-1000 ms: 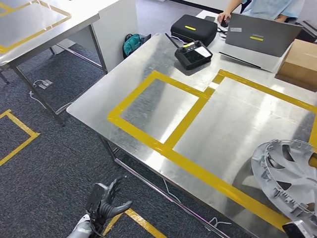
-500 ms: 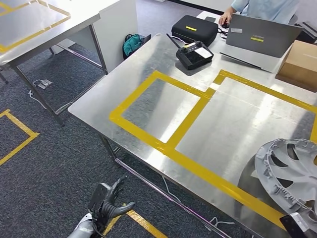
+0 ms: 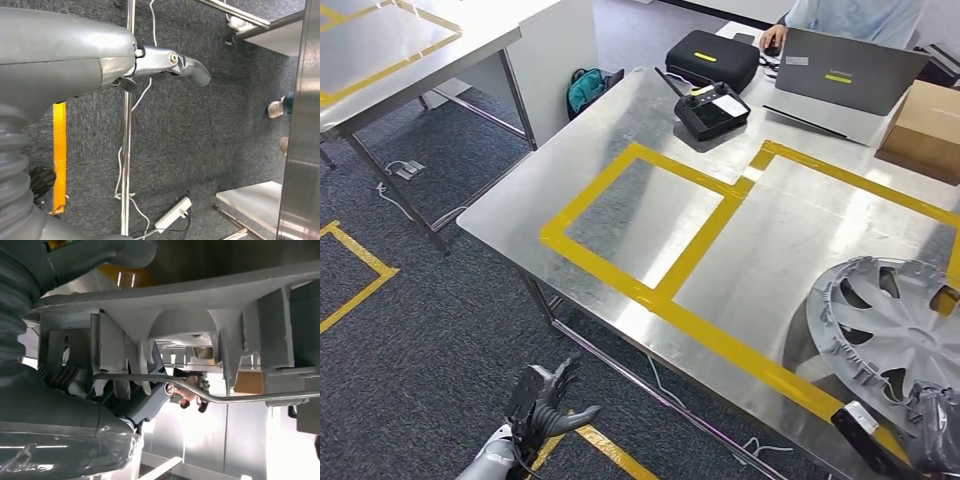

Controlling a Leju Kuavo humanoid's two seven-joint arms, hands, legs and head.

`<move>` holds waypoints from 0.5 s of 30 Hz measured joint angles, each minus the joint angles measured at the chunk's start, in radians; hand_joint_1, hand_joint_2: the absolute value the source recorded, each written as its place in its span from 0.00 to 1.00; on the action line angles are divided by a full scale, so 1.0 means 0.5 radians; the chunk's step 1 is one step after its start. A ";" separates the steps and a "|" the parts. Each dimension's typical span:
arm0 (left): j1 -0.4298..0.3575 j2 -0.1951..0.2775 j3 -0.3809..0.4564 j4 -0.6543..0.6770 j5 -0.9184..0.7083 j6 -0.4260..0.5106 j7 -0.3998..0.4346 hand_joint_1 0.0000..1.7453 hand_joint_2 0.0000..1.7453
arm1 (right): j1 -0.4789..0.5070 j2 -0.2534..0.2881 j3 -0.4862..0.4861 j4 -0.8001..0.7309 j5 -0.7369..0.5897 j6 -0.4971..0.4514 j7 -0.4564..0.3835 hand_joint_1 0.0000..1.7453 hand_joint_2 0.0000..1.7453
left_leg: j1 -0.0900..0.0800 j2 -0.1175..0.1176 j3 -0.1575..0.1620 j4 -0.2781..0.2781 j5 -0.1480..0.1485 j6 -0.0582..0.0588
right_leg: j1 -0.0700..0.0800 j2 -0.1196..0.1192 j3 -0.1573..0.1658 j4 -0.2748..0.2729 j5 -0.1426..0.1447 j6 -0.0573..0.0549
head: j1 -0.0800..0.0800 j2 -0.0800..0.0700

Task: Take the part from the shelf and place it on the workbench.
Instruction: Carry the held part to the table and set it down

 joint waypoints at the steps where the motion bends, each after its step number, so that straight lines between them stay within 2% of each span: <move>1: -0.001 -0.001 -0.003 0.001 -0.004 -0.007 0.001 0.00 1.00 | -0.008 -0.035 0.059 0.017 -0.015 -0.007 0.042 1.00 1.00 | 0.000 0.000 -0.001 0.000 0.000 0.000 | 0.000 0.001 0.000 0.000 0.000 0.000 | 0.000 0.000; 7: -0.027 -0.015 -0.041 0.009 -0.021 -0.025 0.010 0.00 1.00 | -0.150 -0.292 0.607 0.172 -0.118 -0.014 0.279 1.00 1.00 | 0.000 0.002 -0.001 0.000 0.001 -0.001 | 0.000 0.006 -0.002 0.000 0.005 0.001 | 0.000 0.000; 11: -0.035 -0.019 -0.061 0.017 -0.025 -0.033 0.015 0.00 1.00 | -0.235 -0.416 0.943 0.235 -0.173 -0.033 0.311 1.00 1.00 | 0.000 0.002 0.000 0.000 0.004 0.000 | 0.000 0.004 -0.003 0.000 0.006 0.001 | 0.000 0.000; 15: -0.040 -0.021 -0.083 0.023 -0.026 -0.041 0.023 0.00 1.00 | -0.274 -0.506 1.159 0.264 -0.215 -0.069 0.332 1.00 1.00 | 0.000 0.002 -0.001 0.000 0.005 0.000 | 0.000 0.003 -0.003 0.000 0.006 0.001 | 0.000 0.000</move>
